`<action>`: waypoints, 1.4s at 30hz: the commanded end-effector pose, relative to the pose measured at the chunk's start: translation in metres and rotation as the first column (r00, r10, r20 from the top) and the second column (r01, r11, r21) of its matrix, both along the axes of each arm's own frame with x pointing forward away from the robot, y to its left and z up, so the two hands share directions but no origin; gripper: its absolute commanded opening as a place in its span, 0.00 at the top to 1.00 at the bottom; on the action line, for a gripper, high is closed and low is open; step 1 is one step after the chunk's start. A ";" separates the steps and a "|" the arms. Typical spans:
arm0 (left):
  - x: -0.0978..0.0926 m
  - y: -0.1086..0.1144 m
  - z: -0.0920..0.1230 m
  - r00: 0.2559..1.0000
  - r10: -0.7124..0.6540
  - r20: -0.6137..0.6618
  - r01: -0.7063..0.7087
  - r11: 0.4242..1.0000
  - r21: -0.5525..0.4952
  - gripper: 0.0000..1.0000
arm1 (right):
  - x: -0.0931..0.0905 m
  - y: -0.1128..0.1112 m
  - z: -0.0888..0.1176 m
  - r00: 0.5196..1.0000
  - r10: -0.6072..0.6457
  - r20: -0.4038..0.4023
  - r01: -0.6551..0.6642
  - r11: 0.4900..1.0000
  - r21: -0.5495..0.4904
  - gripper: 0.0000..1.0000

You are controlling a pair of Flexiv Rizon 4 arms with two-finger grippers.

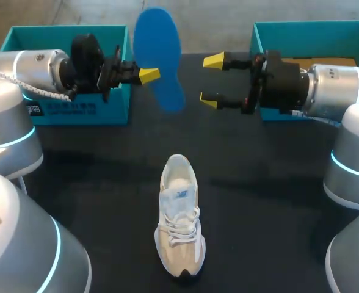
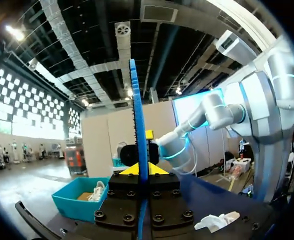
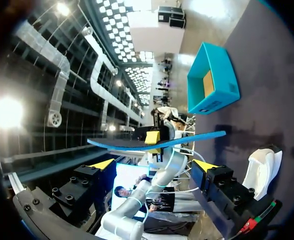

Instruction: Take the shoe out of the shoebox, open the shoe tongue, remove and reinsert the insole, then place the shoe into the shoebox

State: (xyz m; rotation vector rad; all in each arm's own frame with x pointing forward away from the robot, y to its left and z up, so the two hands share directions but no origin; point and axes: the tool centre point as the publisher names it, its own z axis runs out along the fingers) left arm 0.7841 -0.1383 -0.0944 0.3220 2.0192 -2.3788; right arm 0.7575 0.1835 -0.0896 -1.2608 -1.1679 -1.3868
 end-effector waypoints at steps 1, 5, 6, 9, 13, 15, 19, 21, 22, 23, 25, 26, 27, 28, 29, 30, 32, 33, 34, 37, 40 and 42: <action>0.002 -0.001 -0.005 0.639 0.069 0.766 0.013 0.995 -0.101 1.00 | 0.000 0.003 0.000 1.000 -0.003 -0.002 0.003 1.000 -0.003 0.00; 0.003 -0.001 -0.008 0.586 0.074 0.807 0.020 0.994 -0.106 1.00 | 0.000 0.003 0.000 1.000 -0.003 -0.002 0.003 1.000 -0.003 0.00; 0.003 -0.001 -0.008 0.575 0.074 0.815 0.023 0.994 -0.107 1.00 | 0.000 0.003 0.000 1.000 -0.003 -0.002 0.003 1.000 -0.003 0.00; 0.004 -0.002 -0.009 0.534 0.080 0.842 0.028 0.993 -0.112 1.00 | 0.000 0.003 0.000 1.000 -0.003 -0.002 0.003 1.000 -0.003 0.00; 0.005 -0.003 -0.009 0.497 0.081 0.864 0.035 0.993 -0.114 1.00 | 0.000 0.003 0.000 1.000 -0.003 -0.002 0.003 1.000 -0.003 0.00; 0.005 -0.003 -0.009 0.491 0.083 0.867 0.037 0.993 -0.115 1.00 | 0.000 0.003 0.000 1.000 -0.003 -0.002 0.003 1.000 -0.003 0.00; 0.004 -0.004 -0.008 0.466 0.081 0.881 0.046 0.992 -0.115 1.00 | 0.000 0.003 0.000 1.000 -0.003 -0.002 0.003 1.000 -0.003 0.00; 0.004 -0.005 -0.007 0.449 0.080 0.890 0.050 0.992 -0.115 1.00 | 0.000 0.003 0.000 1.000 -0.003 -0.002 0.003 1.000 -0.003 0.00; 0.005 -0.005 -0.007 0.445 0.080 0.892 0.051 0.992 -0.114 1.00 | 0.000 0.003 0.000 1.000 -0.003 -0.002 0.003 1.000 -0.003 0.00; 0.004 -0.005 -0.007 0.435 0.080 0.897 0.052 0.992 -0.114 1.00 | 0.000 0.003 0.000 1.000 -0.003 -0.002 0.003 1.000 -0.003 0.00; 0.005 -0.006 -0.006 0.422 0.082 0.903 0.055 0.992 -0.116 1.00 | 0.000 0.003 0.000 1.000 -0.003 -0.002 0.003 1.000 -0.003 0.00; 0.005 -0.006 -0.006 0.413 0.083 0.907 0.057 0.992 -0.117 1.00 | 0.000 0.003 0.000 1.000 -0.003 -0.002 0.003 1.000 -0.003 0.00; 0.004 -0.006 -0.006 0.409 0.082 0.909 0.058 0.992 -0.116 1.00 | 0.000 0.003 0.000 1.000 -0.003 -0.002 0.003 1.000 -0.003 0.00; 0.005 -0.007 -0.007 0.405 0.081 0.911 0.058 0.992 -0.114 1.00 | 0.000 0.003 0.000 1.000 -0.003 -0.002 0.003 1.000 -0.003 0.00; 0.005 -0.007 -0.007 0.399 0.080 0.913 0.059 0.992 -0.112 1.00 | 0.000 0.003 0.000 1.000 -0.003 -0.002 0.003 1.000 -0.003 0.00; 0.005 -0.007 -0.008 0.392 0.080 0.916 0.058 0.992 -0.111 1.00 | 0.000 0.003 0.000 1.000 -0.003 -0.002 0.003 1.000 -0.003 0.00; 0.005 -0.008 -0.008 0.386 0.079 0.919 0.059 0.992 -0.110 1.00 | 0.000 0.003 0.000 1.000 -0.003 -0.002 0.003 1.000 -0.003 0.00; 0.005 -0.008 -0.008 0.380 0.081 0.921 0.058 0.992 -0.111 1.00 | 0.000 0.003 0.000 1.000 -0.003 -0.002 0.003 1.000 -0.003 0.00; 0.005 -0.008 -0.008 0.373 0.083 0.924 0.057 0.992 -0.112 1.00 | 0.000 0.003 0.000 1.000 -0.003 -0.002 0.003 1.000 -0.003 0.00; 0.007 -0.009 -0.009 0.360 0.087 0.929 0.053 0.992 -0.113 1.00 | 0.000 0.003 0.000 1.000 -0.003 -0.002 0.003 1.000 -0.003 0.00; 0.008 -0.010 -0.010 0.356 0.086 0.931 0.049 0.993 -0.111 1.00 | 0.000 0.003 0.000 1.000 -0.003 -0.002 0.003 1.000 -0.003 0.00; 0.008 -0.010 -0.010 0.347 0.088 0.934 0.047 0.993 -0.111 1.00 | 0.000 0.003 0.000 1.000 -0.003 -0.002 0.003 1.000 -0.003 0.00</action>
